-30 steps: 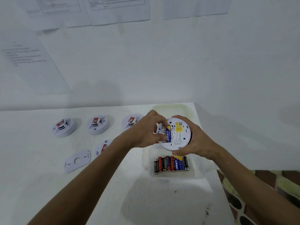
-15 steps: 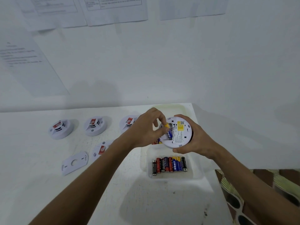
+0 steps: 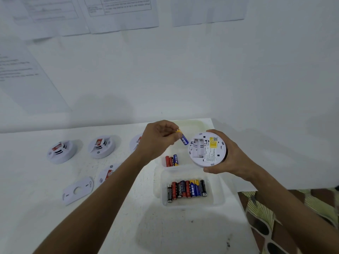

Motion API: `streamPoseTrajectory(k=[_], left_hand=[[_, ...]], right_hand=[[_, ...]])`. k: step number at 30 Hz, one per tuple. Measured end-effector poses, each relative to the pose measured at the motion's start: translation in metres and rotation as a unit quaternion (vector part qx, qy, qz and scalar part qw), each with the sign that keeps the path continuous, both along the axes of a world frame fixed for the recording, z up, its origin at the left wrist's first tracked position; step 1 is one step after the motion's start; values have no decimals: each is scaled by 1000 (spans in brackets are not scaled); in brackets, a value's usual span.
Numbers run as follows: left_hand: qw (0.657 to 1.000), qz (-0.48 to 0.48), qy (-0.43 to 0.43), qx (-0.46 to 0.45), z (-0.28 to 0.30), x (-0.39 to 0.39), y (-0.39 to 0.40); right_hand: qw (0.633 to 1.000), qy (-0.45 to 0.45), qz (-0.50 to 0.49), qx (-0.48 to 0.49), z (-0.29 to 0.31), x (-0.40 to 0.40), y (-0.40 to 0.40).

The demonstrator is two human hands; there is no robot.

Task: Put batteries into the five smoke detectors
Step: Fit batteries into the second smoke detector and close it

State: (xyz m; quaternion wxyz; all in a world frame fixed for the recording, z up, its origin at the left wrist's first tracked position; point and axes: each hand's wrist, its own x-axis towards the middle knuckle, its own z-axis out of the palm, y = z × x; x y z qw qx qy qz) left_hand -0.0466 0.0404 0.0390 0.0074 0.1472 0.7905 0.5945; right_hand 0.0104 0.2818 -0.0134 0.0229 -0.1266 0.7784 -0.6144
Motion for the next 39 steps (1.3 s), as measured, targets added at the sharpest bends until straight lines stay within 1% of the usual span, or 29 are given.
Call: streamPoseTrajectory(k=[2, 3, 5, 7, 9, 13, 18, 20, 22, 28, 30, 32, 35, 39], left_hand=[[1000, 23, -20, 6, -7, -7, 1], [999, 31, -20, -25, -12, -11, 2], [989, 26, -7, -146, -26, -17, 6], [965, -5, 5, -262, -38, -21, 12], [944, -43, -6, -327, -47, -25, 18], [906, -75, -19, -416, -59, -30, 28], [858, -106, 9, -503, -65, -32, 32], [846, -107, 20, -521, -64, -31, 31], [848, -107, 29, -518, -63, -30, 29], [884, -97, 83, -450, -44, -5, 17], [898, -90, 87, -421, -38, 8, 13], [905, -89, 88, -405, -35, 22, 12], [896, -121, 82, -419, -38, 42, 19], [862, -198, 60, -463, -48, 58, 38]], right_hand=[[1000, -3, -11, 2, -1, 4, 7], [1000, -3, -17, 3, -2, 5, 10], [1000, -3, -27, 6, -4, 8, 16], [999, -6, -32, 9, -6, 11, 19], [999, -4, -36, 12, -8, 13, 21], [999, 0, -40, 10, -12, 16, 22], [999, 2, -34, 5, -12, 18, 18], [1000, 3, -31, 1, -11, 18, 15], [1000, 3, -26, 1, -11, 20, 15], [1000, 8, -19, 9, -12, 27, 11], [1000, 8, -22, 9, -12, 30, 12], [1000, 6, -28, 2, -12, 34, 16], [999, 8, -40, 3, -12, 44, 26], [999, 3, -48, 18, -15, 58, 37]])
